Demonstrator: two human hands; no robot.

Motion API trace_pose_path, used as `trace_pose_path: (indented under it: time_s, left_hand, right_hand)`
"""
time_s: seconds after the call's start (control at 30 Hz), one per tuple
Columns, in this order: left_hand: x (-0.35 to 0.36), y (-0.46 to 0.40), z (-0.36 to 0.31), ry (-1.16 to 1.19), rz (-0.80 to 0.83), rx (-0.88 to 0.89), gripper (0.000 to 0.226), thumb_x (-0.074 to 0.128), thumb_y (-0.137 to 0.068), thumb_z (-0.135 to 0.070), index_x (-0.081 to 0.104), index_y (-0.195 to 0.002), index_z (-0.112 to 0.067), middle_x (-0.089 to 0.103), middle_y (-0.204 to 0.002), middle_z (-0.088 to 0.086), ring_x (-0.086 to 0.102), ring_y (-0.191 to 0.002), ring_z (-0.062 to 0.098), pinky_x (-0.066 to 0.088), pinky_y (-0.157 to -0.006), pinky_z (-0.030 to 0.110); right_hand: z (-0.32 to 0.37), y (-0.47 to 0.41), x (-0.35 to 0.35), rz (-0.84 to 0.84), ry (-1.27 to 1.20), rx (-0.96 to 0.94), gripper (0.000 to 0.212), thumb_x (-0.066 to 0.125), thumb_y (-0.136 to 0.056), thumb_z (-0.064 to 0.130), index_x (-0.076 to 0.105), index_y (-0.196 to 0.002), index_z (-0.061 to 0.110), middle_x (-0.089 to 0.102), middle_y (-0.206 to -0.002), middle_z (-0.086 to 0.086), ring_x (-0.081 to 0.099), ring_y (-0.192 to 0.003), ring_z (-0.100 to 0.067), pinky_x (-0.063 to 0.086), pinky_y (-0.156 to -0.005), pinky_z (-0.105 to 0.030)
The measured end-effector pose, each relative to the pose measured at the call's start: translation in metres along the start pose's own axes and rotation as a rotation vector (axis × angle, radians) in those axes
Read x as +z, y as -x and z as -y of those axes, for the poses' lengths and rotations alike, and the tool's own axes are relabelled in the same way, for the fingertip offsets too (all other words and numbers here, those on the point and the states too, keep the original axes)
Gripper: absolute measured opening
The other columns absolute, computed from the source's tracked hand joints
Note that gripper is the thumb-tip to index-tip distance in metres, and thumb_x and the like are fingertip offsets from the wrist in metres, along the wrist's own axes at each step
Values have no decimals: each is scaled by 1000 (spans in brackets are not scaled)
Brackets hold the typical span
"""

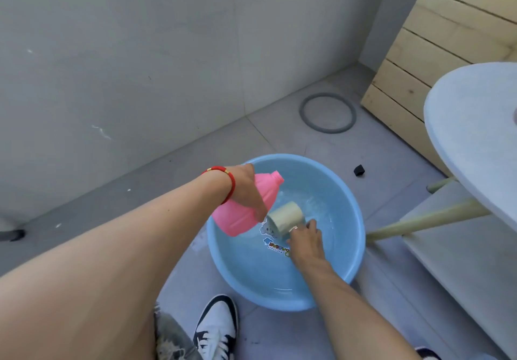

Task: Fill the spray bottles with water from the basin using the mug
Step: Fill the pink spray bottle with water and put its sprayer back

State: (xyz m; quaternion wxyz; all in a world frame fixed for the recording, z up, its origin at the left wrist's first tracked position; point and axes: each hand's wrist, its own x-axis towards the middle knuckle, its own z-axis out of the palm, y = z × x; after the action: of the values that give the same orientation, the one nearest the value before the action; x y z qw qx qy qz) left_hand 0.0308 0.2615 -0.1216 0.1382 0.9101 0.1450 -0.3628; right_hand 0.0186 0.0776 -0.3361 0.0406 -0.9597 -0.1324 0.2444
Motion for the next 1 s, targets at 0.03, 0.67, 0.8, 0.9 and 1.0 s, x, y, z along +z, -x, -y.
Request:
trace_pose_path:
  time_s: [0.03, 0.67, 0.8, 0.9, 1.0]
  left_hand:
    - [-1, 0, 1, 1, -2, -4, 85, 89, -66, -51, 46, -134, -22, 62, -121, 1, 66, -103, 28, 58, -86, 38]
    - [-9, 18, 42, 76, -106, 62, 97, 95, -58, -49, 41, -136, -30, 61, -124, -2, 65, -108, 25, 58, -94, 42]
    - [-12, 18, 33, 75, -122, 142, 102, 97, -57, -48, 39, -140, -32, 60, -127, -2, 64, -111, 25, 58, -96, 43]
    - [-11, 16, 23, 86, -155, 209, 99, 97, -58, -47, 40, -138, -35, 61, -126, -3, 63, -111, 24, 58, -96, 44]
    - [-11, 15, 15, 101, -190, 286, 85, 96, -58, -47, 46, -127, -40, 62, -122, -7, 63, -110, 21, 58, -93, 43]
  right_hand:
    - [4, 2, 0, 10, -28, -31, 19, 54, -101, 15, 72, -104, 15, 60, -108, -9, 43, -123, -33, 38, -95, -34]
    - [-34, 71, -145, 153, -1182, -131, 44, 48, -109, 21, 61, -68, 11, 79, -92, -12, 70, -87, -15, 56, -91, -37]
    - [-42, 97, -220, 73, -1098, -201, 42, 46, -108, 18, 51, -67, 12, 78, -93, -19, 69, -90, -21, 54, -95, -42]
    - [-48, 115, -257, -31, -1049, -204, 46, 49, -104, 16, 57, -58, 16, 76, -83, -19, 69, -86, -24, 52, -105, -54]
    - [-52, 126, -279, -142, -1024, -177, 37, 60, -97, 24, 68, -68, 3, 73, -75, -16, 67, -78, -26, 51, -102, -61]
